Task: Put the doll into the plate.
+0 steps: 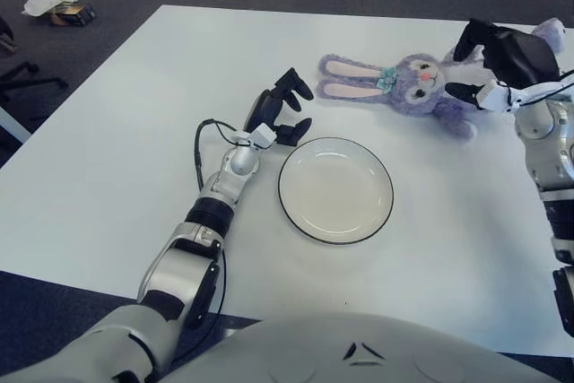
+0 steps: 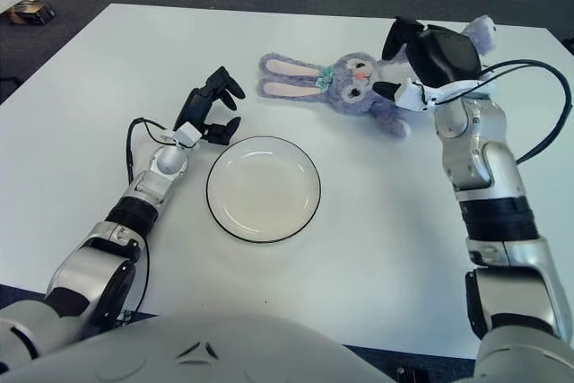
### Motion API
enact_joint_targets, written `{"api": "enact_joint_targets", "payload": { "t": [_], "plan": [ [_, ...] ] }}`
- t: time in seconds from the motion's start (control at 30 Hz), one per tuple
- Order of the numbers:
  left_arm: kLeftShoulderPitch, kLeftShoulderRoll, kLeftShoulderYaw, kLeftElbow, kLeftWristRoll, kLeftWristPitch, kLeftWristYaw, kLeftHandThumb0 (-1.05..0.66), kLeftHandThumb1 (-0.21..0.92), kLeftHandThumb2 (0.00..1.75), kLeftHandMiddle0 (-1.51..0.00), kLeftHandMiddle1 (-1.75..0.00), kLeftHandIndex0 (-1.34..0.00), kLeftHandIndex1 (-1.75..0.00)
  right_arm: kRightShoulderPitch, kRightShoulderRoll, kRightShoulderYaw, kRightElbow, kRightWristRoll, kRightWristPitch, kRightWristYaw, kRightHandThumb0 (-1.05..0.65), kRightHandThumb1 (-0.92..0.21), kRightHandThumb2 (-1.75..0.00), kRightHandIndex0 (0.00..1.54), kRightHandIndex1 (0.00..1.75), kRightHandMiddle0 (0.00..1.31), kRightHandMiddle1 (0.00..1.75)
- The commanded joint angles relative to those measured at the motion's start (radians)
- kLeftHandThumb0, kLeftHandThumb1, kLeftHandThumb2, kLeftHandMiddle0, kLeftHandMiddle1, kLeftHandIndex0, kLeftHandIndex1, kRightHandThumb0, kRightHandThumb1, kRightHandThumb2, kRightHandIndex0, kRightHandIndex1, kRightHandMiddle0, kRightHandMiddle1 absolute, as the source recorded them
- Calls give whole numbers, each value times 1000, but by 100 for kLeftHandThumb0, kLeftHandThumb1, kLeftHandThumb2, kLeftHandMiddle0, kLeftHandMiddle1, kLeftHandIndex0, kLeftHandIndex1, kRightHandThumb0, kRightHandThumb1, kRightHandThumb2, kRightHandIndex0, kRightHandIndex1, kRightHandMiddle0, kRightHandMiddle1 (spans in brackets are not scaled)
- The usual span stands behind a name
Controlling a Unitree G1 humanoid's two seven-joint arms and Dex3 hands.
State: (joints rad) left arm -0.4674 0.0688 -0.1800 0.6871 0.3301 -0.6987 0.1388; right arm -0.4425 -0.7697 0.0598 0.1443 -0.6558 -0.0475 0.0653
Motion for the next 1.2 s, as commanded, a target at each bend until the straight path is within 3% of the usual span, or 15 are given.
{"api": "enact_joint_targets", "payload": {
  "t": [0.0,0.37,0.73,1.17],
  "plan": [
    [123,-2,-15,69,-1,14,2,-1,44,116,-54,-166,-32,-175,-14,-42,22,15,-34,-11,34,-95,-64,-60,2,134,1,115],
    [121,2,-19,75,-1,7,5,-1,45,113,-54,-163,-32,-175,-36,-87,64,41,-75,-34,102,-104,-71,-48,0,84,0,91],
    [119,8,-27,76,12,9,26,-1,45,114,-54,-164,-31,-175,-76,-92,96,84,-86,-48,168,-105,-77,-41,0,36,0,63],
    [121,6,-32,77,14,10,31,-1,45,114,-55,-165,-30,-175,-144,-84,140,184,-91,-106,161,-105,-87,-30,0,10,0,41]
  ]
}}
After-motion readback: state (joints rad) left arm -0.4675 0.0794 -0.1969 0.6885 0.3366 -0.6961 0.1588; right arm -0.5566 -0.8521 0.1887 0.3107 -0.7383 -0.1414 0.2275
